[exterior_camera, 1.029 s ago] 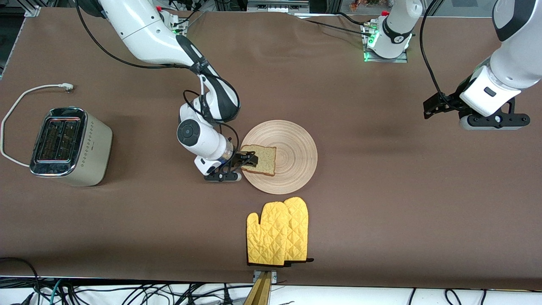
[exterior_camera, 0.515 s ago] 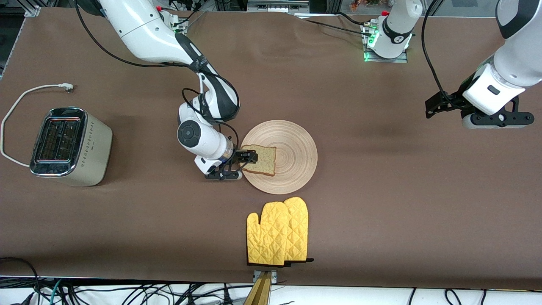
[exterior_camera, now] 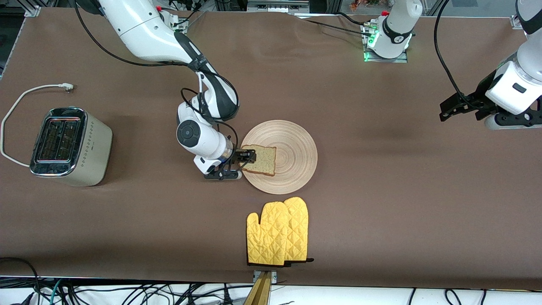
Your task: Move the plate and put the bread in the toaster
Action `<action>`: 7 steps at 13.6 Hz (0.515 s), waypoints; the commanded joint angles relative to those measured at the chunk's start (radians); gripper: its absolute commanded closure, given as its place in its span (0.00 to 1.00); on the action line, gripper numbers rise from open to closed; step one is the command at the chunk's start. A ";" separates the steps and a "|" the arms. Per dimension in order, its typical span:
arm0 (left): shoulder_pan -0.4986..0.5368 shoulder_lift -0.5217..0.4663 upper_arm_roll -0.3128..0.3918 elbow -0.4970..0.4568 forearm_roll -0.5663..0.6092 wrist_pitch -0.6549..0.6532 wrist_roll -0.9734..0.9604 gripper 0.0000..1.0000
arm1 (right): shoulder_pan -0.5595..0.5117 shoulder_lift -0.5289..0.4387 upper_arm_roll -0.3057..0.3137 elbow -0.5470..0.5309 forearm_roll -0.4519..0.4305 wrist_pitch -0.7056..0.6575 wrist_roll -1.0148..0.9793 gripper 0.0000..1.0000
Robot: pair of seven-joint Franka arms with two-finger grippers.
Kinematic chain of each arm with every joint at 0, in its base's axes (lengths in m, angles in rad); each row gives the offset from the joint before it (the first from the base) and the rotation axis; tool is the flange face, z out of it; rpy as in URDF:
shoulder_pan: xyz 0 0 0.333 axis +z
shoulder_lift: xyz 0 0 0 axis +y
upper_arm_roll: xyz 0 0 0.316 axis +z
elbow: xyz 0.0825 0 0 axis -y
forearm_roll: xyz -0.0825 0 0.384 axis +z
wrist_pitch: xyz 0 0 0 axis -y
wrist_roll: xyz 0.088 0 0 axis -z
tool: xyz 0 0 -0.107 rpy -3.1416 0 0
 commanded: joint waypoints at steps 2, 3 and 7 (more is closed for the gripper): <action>0.006 0.019 -0.001 0.031 -0.011 -0.024 -0.021 0.00 | 0.007 -0.018 -0.010 -0.005 -0.052 -0.019 0.001 0.30; 0.004 0.022 -0.001 0.031 -0.011 -0.022 -0.027 0.00 | 0.007 -0.018 -0.010 -0.002 -0.089 -0.035 0.001 0.30; 0.004 0.030 -0.007 0.030 -0.008 -0.002 -0.093 0.00 | 0.008 -0.019 -0.008 0.012 -0.127 -0.058 0.004 0.30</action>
